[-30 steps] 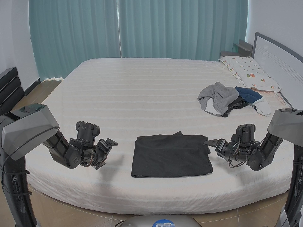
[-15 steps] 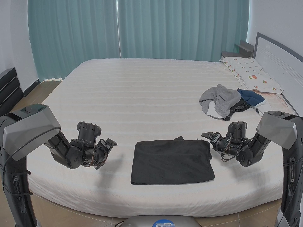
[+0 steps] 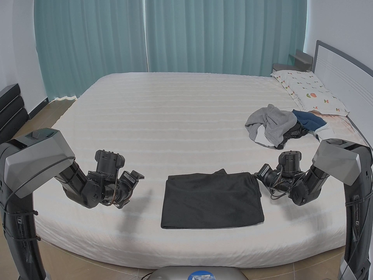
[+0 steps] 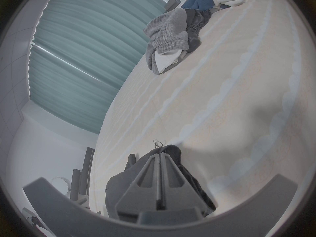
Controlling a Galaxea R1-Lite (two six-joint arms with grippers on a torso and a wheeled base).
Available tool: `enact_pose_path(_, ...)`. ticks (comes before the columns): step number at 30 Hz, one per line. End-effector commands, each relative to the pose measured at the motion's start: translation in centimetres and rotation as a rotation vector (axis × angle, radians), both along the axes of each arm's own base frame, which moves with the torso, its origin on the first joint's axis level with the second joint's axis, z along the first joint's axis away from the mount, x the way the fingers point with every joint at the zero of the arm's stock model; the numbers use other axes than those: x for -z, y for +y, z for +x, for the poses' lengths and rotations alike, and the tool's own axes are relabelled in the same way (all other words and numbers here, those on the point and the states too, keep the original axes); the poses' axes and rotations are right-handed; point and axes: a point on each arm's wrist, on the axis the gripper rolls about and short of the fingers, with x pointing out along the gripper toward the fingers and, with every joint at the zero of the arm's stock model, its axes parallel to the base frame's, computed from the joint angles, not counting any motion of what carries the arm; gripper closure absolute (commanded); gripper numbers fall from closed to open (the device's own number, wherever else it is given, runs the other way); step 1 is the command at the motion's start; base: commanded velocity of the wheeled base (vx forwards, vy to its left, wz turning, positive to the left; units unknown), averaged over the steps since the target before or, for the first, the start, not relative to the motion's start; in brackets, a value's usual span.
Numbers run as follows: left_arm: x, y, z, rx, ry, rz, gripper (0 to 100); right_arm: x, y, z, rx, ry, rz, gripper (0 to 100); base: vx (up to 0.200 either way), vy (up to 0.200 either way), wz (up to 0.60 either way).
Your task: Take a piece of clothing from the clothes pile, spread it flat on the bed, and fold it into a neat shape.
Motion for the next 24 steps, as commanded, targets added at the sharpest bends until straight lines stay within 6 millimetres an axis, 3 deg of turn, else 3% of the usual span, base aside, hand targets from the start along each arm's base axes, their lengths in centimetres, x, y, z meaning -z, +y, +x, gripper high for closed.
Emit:
enact_pose_path(1,0.1,0.0,0.0,0.0,0.001,0.0,0,0.0,-0.3,0.2,0.011,-0.002,0.007,100,0.0,0.0,0.0)
enact_pose_path(24,0.1,0.0,0.0,0.0,0.001,0.0,0,0.1,-1.5,0.2,0.051,0.011,-0.005,100,0.0,0.0,0.0)
